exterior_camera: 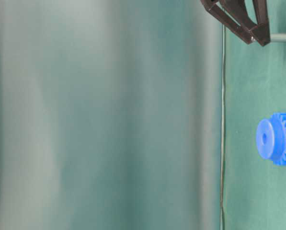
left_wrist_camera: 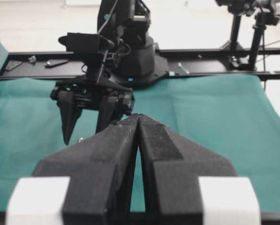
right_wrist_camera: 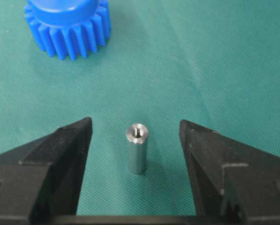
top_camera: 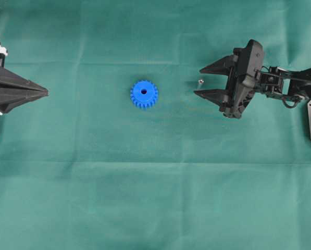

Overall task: Insert the shaft placed at a random location into the center hole of the small gear at another random location.
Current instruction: 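Lower the right gripper around the shaft and close on it, then lift the held shaft with the right gripper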

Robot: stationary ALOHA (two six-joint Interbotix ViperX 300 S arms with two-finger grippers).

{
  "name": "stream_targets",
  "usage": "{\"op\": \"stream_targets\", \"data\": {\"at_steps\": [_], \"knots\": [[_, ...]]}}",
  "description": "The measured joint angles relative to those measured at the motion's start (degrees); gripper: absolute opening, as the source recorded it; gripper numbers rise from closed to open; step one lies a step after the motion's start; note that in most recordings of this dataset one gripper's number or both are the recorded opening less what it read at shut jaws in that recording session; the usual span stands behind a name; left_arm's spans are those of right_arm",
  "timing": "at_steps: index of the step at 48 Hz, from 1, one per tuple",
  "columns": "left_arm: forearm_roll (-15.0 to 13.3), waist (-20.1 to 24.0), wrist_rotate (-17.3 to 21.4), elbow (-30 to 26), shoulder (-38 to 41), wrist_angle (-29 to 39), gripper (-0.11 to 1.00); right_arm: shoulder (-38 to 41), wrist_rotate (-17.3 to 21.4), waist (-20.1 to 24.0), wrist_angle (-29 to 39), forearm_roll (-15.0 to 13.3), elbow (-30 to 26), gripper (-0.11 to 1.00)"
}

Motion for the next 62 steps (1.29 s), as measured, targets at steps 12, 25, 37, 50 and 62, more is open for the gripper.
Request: {"op": "stream_targets", "data": {"at_steps": [12, 25, 37, 50, 62], "knots": [[0.00, -0.09, -0.09, 0.00, 0.00, 0.62, 0.00, 0.00, 0.00, 0.00, -0.44, 0.18, 0.09, 0.31], [0.00, 0.00, 0.00, 0.00, 0.00, 1.23, 0.00, 0.09, 0.00, 0.00, -0.44, 0.18, 0.00, 0.13], [0.00, 0.00, -0.09, 0.00, 0.00, 1.67, 0.00, -0.53, 0.00, 0.00, 0.35, 0.18, -0.09, 0.13], [0.00, 0.00, -0.18, 0.00, 0.00, 1.67, 0.00, -9.23, 0.00, 0.09, 11.69, 0.18, -2.29, 0.13], [0.00, 0.00, -0.18, 0.00, 0.00, 1.67, 0.00, -15.47, 0.00, 0.00, 18.37, 0.09, -3.34, 0.13]]}}
